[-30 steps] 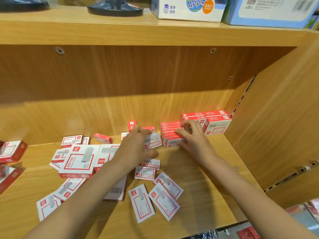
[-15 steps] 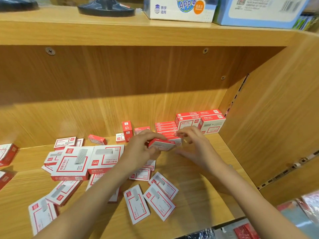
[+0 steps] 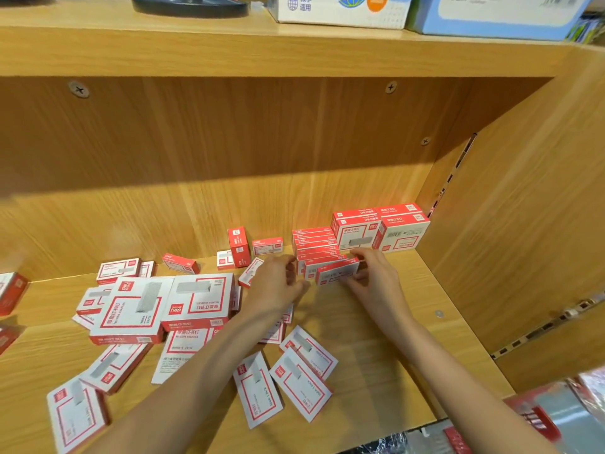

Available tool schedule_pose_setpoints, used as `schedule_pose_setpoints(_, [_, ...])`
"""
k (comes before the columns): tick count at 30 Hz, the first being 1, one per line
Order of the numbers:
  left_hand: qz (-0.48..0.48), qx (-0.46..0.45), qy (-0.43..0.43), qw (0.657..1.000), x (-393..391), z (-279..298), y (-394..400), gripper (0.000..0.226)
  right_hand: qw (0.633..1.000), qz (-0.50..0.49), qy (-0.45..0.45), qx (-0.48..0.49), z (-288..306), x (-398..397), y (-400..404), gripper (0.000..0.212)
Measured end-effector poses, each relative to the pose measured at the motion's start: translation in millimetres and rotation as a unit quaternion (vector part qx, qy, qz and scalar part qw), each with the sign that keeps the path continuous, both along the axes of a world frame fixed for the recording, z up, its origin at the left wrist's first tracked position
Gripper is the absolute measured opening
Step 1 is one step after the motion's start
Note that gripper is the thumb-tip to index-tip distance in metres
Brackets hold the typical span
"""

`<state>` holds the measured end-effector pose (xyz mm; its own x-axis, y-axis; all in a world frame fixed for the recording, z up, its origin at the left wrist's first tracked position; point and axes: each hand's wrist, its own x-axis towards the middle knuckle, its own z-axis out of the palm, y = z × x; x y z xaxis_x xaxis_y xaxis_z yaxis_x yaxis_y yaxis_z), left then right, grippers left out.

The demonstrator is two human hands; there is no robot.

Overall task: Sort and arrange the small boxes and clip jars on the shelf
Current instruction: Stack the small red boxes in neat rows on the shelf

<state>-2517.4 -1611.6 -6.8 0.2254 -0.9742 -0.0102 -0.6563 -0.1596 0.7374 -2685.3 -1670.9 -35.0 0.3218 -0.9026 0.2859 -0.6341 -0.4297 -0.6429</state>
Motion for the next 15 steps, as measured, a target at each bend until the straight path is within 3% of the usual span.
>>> schedule_pose_setpoints(10, [0.006, -0.004, 0.020, 1.000, -3.6, 3.9, -8.7, 0.031, 0.999, 0.030, -0.015, -0.026, 0.9, 11.0, 2.7, 0.061])
schedule_pose_setpoints(15, [0.006, -0.002, 0.027, 1.000, -2.0, 0.2, -9.7, 0.030, 0.999, 0.027, -0.002, -0.024, 1.3, 21.2, 14.0, 0.053])
